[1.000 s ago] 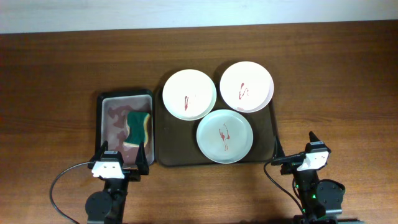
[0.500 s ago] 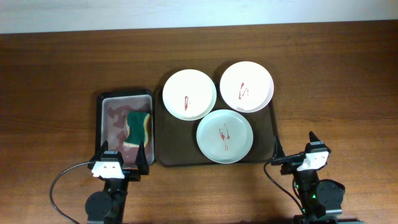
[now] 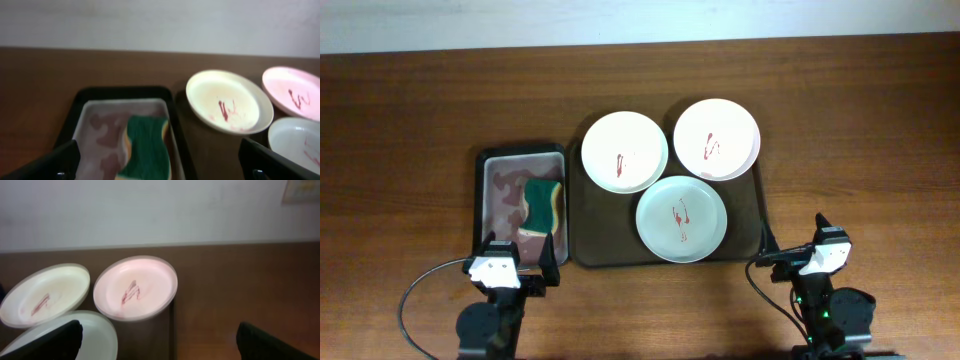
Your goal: Clean dirty plates on tray and stack at the side
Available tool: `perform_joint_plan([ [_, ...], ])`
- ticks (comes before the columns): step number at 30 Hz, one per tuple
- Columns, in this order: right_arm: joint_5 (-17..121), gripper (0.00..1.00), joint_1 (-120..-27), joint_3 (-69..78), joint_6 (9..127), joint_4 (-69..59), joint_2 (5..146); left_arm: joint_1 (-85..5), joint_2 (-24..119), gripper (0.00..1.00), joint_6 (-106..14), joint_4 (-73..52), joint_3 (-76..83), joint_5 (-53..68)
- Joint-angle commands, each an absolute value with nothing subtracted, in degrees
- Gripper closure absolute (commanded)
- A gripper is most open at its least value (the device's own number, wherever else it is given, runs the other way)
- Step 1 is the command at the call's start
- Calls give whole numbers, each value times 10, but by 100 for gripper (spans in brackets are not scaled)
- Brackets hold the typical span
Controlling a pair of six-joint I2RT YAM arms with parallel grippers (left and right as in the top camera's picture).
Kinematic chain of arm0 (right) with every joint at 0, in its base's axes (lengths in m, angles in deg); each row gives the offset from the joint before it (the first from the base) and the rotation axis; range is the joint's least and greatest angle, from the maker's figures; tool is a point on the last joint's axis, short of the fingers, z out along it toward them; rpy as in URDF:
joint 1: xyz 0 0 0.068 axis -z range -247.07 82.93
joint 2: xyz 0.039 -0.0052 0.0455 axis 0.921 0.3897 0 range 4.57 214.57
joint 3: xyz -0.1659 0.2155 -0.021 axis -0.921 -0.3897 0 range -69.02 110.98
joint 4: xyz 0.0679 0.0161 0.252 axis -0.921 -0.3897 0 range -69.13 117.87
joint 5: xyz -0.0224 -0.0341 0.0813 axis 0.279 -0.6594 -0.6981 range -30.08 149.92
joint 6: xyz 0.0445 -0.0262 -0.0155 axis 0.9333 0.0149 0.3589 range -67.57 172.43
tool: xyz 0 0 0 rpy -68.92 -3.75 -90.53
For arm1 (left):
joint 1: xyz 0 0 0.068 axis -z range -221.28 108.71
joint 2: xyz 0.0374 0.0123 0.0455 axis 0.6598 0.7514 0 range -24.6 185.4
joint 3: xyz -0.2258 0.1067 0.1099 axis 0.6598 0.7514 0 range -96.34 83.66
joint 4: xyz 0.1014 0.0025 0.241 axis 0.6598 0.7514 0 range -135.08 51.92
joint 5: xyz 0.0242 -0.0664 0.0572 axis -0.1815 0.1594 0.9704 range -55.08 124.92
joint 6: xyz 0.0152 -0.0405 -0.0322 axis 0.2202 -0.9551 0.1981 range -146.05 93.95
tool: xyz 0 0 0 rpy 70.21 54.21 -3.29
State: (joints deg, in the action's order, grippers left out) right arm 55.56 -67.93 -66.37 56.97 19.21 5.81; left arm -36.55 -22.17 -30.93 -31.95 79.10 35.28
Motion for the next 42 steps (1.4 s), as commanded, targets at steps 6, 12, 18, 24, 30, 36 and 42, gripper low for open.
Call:
perform_joint_plan([
  [6, 543, 1, -683, -524, 578, 96, 192, -369, -98, 1, -298, -242, 662, 358],
  [12, 544, 1, -683, -373, 578, -18, 350, -369, 24, 1, -298, -170, 542, 358],
  [18, 544, 1, -683, -222, 569, -138, 507, -368, 183, 1, -298, -84, 398, 347],
  [24, 537, 1, -683, -97, 559, -257, 619, -369, 308, 1, -298, 42, 286, 347],
  [30, 466, 2, -683, -76, 559, -257, 656, -369, 367, 1, -298, 22, 275, 314],
  [36, 466, 1, -683, -76, 559, -257, 668, -369, 459, 1, -298, -55, 275, 368],
  [42, 466, 1, -683, -76, 559, -258, 668, -370, 572, 15, -329, -64, 275, 383],
])
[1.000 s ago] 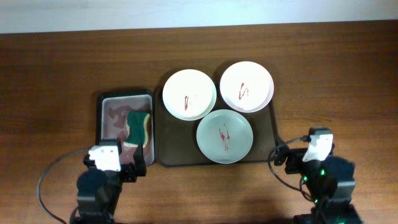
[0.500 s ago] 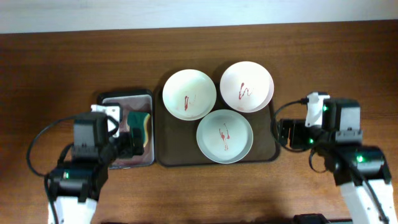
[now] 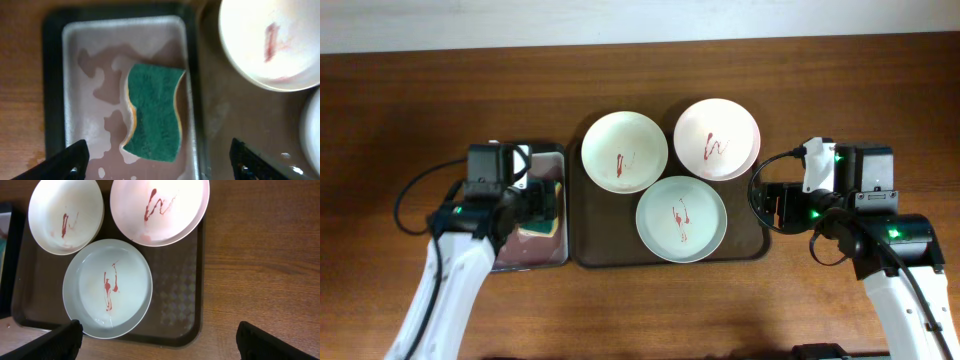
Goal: Clean dirty plates on tray and stack at the side
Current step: 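Lower the left gripper onto the green sponge and grasp it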
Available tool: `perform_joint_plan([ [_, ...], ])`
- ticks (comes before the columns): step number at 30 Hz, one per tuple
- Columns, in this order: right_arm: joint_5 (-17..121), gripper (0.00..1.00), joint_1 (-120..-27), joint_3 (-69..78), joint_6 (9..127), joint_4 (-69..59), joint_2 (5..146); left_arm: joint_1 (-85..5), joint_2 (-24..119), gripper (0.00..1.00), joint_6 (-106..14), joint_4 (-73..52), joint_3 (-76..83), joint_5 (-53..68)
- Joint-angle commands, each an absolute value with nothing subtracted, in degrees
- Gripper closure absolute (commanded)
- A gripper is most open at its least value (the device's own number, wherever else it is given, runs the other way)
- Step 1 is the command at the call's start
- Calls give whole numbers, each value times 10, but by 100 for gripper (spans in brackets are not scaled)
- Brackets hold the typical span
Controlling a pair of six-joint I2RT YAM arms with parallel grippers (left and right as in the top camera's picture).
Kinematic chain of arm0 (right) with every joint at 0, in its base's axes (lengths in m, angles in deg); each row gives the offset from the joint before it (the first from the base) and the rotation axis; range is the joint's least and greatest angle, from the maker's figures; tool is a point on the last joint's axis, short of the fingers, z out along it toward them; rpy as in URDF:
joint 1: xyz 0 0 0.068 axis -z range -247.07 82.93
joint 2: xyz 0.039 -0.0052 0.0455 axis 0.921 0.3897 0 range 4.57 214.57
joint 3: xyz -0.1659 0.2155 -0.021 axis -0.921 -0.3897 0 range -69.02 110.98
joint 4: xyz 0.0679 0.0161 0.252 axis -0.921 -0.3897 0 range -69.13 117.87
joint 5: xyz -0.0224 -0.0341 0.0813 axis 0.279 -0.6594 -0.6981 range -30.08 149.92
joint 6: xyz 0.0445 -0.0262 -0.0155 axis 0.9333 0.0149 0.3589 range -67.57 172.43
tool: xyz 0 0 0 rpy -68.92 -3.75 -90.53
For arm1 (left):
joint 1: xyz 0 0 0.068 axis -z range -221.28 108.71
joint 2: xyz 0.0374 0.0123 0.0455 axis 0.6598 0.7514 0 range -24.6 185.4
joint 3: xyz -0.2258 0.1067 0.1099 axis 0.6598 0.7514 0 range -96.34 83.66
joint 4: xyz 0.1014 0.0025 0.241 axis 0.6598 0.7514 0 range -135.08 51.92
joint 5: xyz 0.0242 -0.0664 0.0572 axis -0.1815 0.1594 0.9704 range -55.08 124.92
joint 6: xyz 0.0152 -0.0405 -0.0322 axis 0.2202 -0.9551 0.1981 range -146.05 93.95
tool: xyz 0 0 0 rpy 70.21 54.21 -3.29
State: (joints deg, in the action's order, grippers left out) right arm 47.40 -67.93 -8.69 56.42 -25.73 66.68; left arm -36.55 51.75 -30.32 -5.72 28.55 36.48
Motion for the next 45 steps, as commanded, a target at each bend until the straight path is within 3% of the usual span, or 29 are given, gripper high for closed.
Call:
perform_joint_plan([
  [1, 466, 1, -683, -76, 559, -258, 668, -371, 589, 16, -342, -68, 275, 384],
  [10, 466, 1, -683, -76, 559, -259, 668, -370, 724, 28, -354, -123, 275, 373],
  [11, 466, 1, -683, -76, 559, -259, 668, -370, 735, 33, -355, -125, 275, 373],
  [12, 466, 1, -683, -76, 559, -259, 668, -370, 744, 40, -355, -129, 275, 373],
  [14, 466, 1, -683, -76, 559, -258, 668, -370, 752, 64, -355, -134, 275, 373],
  [16, 466, 1, -683, -76, 559, -258, 668, -370, 750, 95, -355, -137, 274, 373],
  [17, 466, 1, -683, -76, 559, -254, 668, -370, 747, 100, -354, -135, 269, 373],
  [29, 445, 0, -683, -76, 559, -225, 720, -369, 673, 100, -357, -40, 238, 373],
  [39, 384, 29, -683, -76, 559, -189, 932, -369, 674, 100, -373, -34, 288, 351],
  [45, 366, 35, -709, -76, 559, -137, 1031, -369, 674, 100, -374, -45, 288, 330],
])
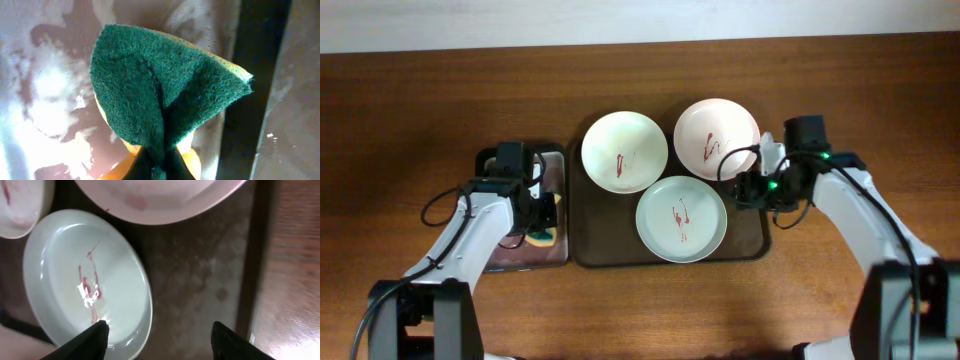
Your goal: Clean dirty plates on tray and stack at the side
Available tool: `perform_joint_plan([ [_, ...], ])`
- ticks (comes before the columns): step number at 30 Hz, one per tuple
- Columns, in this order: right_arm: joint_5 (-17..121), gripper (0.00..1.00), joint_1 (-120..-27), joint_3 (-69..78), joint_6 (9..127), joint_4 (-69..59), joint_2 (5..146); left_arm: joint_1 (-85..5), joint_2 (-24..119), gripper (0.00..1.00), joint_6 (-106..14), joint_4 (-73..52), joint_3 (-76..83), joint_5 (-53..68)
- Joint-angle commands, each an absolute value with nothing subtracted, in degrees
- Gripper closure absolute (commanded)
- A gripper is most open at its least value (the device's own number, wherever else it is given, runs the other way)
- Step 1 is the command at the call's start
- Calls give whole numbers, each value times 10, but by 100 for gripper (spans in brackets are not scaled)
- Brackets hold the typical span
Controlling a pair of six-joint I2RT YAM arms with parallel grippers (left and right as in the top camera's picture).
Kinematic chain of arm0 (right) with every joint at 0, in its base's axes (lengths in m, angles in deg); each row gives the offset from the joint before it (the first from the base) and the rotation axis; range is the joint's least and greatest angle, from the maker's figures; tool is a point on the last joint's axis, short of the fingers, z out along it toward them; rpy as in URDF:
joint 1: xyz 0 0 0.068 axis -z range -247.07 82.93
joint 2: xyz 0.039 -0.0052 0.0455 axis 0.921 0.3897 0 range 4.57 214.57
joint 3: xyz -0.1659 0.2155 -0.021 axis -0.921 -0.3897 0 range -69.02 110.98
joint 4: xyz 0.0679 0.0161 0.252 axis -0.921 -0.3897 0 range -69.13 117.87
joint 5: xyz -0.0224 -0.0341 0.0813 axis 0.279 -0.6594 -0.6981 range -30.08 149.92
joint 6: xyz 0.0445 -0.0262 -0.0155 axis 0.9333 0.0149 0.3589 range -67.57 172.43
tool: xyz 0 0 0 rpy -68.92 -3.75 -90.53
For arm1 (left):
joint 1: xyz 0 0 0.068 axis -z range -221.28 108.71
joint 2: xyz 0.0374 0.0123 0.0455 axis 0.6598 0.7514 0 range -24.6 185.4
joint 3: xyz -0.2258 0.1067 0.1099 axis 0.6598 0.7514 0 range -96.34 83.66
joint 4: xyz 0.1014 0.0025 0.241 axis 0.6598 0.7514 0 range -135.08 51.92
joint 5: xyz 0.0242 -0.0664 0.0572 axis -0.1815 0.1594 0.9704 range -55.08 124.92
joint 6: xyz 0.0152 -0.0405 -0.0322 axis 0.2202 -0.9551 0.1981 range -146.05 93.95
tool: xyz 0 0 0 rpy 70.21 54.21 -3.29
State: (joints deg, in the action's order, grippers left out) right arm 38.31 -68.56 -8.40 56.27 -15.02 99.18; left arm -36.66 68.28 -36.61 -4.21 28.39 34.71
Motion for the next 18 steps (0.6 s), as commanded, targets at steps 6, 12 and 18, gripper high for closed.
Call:
perform_joint_plan([
  [6, 400, 53, -734, -76, 605, -108, 1115, -370, 674, 100, -374, -45, 288, 330],
  [12, 371, 71, -746, -76, 605, -100, 1126, -369, 674, 100, -374, -45, 288, 330],
  [18, 346, 90, -747, -76, 608, -106, 1126, -369, 674, 100, -374, -47, 288, 330],
])
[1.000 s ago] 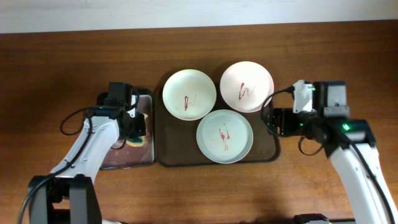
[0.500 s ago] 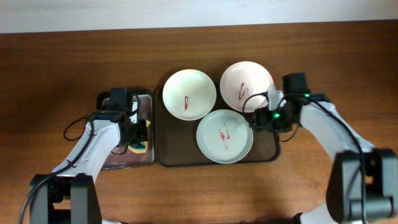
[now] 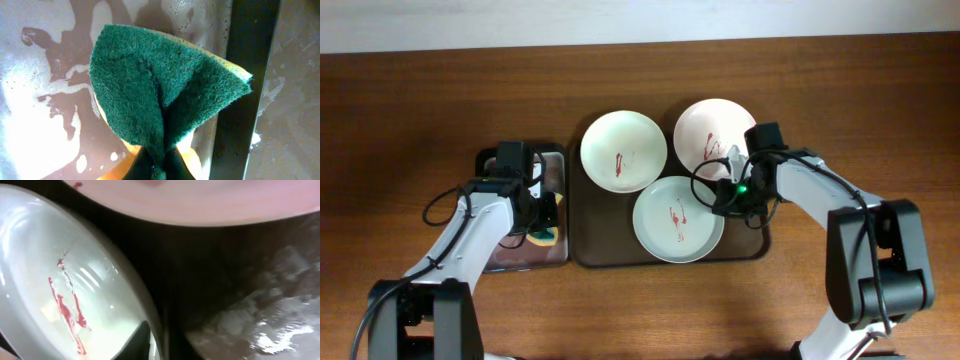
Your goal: Clean dirty plates on tray and stack at the side
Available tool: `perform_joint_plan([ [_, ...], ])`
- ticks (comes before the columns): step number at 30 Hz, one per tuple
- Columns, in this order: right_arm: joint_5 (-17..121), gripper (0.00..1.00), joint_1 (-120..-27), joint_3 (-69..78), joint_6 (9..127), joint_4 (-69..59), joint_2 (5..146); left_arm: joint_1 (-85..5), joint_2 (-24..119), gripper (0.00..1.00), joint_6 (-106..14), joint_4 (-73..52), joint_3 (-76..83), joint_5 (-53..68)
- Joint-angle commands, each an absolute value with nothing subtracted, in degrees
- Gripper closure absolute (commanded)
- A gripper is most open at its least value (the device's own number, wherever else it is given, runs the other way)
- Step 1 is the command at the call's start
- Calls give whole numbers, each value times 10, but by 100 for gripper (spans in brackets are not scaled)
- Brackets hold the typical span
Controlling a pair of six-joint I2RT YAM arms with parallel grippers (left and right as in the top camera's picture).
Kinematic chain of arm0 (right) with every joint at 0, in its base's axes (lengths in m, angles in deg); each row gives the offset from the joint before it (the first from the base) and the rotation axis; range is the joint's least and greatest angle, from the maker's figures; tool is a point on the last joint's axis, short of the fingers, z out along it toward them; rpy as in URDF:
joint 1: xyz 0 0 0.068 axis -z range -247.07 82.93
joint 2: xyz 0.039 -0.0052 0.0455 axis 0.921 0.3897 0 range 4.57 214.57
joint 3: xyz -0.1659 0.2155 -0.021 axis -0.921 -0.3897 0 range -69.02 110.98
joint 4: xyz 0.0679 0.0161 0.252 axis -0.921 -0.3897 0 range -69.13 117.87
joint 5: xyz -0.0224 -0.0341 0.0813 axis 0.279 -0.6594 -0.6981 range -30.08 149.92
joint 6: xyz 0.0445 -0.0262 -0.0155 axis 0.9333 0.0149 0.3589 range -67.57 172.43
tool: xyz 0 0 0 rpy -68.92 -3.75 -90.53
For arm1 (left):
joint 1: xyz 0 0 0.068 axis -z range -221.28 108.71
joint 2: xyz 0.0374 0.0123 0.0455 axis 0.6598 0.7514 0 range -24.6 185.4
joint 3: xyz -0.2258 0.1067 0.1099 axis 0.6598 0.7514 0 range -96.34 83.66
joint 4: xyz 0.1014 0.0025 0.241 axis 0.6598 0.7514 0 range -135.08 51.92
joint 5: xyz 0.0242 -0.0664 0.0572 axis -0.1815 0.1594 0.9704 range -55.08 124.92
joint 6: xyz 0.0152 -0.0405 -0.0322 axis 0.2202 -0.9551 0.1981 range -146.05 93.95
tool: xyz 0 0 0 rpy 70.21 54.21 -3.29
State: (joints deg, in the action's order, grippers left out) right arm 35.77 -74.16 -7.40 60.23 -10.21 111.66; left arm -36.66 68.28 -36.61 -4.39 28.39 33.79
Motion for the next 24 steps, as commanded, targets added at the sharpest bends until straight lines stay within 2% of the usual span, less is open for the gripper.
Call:
perform_joint_plan([
  [1, 346, 91, -747, -76, 610, -107, 1126, -369, 674, 100, -374, -47, 288, 330],
  [19, 347, 92, -747, -76, 615, -109, 1126, -369, 674, 100, -374, -48, 288, 330],
  [24, 349, 92, -747, -76, 615, -110, 1126, -370, 670, 100, -373, -96, 280, 338],
])
